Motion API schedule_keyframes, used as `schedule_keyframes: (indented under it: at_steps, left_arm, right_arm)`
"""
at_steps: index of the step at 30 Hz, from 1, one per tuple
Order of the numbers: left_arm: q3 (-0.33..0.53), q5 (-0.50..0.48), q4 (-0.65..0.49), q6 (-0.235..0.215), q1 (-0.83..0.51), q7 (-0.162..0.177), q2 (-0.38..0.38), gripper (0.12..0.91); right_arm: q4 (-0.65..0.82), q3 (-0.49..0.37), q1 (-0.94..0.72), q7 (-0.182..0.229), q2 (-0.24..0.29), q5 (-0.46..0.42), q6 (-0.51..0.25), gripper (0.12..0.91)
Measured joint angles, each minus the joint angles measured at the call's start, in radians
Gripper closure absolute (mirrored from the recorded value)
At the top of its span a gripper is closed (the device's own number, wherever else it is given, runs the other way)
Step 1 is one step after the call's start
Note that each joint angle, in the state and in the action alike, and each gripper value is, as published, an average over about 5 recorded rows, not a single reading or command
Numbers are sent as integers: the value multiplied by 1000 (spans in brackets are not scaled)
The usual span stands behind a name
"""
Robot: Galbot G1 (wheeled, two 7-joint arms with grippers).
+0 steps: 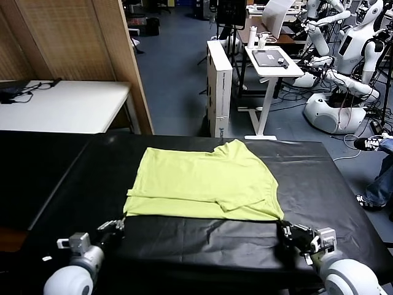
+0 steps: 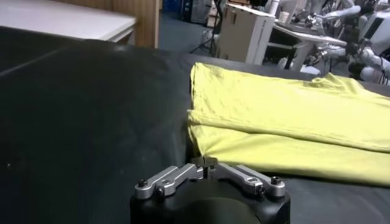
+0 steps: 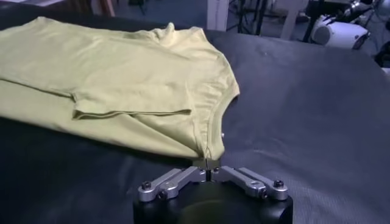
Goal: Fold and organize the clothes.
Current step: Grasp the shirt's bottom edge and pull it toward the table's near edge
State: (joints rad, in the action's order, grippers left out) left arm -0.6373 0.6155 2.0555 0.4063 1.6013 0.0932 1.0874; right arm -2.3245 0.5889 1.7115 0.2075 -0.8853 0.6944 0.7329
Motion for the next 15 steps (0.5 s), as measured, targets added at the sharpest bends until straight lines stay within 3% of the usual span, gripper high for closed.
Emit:
schedule_keyframes:
  at_steps: [11, 13, 15]
  left_arm:
    - [-93, -3, 91, -1, 202, -2, -23, 885]
    - [-109, 1, 100, 0, 227, -2, -25, 885]
    - [-122, 8, 108, 3, 245, 0, -24, 885]
  right_arm:
    - [-49, 11, 43, 5, -7, -8, 4, 883]
    - [-57, 13, 46, 5, -6, -5, 4, 856]
    - [-65, 17, 51, 5, -5, -4, 4, 773]
